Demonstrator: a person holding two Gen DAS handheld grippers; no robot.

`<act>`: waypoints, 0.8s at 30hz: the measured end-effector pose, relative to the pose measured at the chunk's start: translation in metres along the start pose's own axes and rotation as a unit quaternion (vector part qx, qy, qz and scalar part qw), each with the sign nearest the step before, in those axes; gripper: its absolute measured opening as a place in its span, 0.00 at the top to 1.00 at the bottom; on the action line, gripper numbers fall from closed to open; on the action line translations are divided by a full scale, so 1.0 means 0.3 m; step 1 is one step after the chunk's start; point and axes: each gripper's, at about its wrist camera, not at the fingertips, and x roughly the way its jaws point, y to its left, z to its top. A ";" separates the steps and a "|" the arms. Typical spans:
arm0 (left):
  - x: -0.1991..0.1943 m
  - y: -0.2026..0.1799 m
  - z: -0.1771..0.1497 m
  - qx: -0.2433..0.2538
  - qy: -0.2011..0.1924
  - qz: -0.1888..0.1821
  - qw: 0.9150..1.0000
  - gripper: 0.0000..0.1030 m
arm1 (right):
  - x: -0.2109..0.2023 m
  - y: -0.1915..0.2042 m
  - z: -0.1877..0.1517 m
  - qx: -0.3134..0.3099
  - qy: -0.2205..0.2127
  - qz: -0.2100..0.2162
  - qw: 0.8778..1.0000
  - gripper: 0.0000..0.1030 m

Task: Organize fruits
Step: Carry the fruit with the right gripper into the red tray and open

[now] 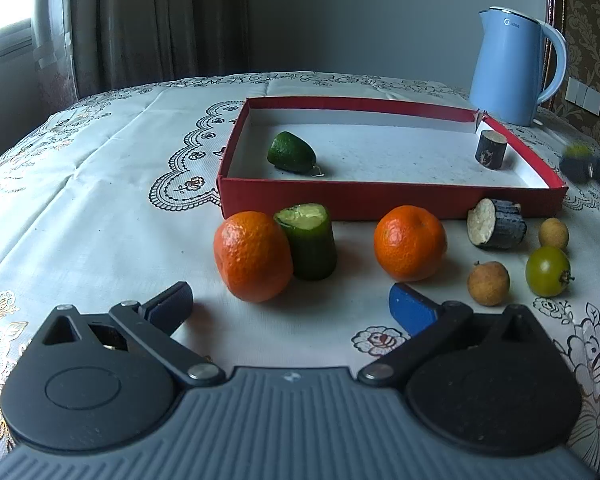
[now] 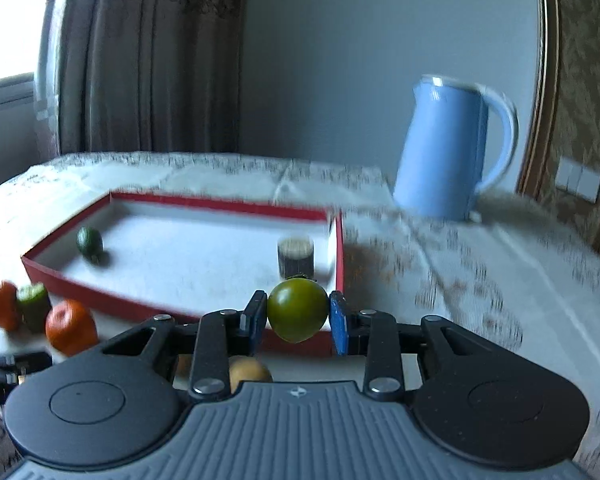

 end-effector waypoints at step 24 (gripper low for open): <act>-0.001 0.000 -0.003 0.000 -0.001 0.000 1.000 0.00 | 0.353 0.142 0.064 -0.070 0.082 0.012 0.994 0.68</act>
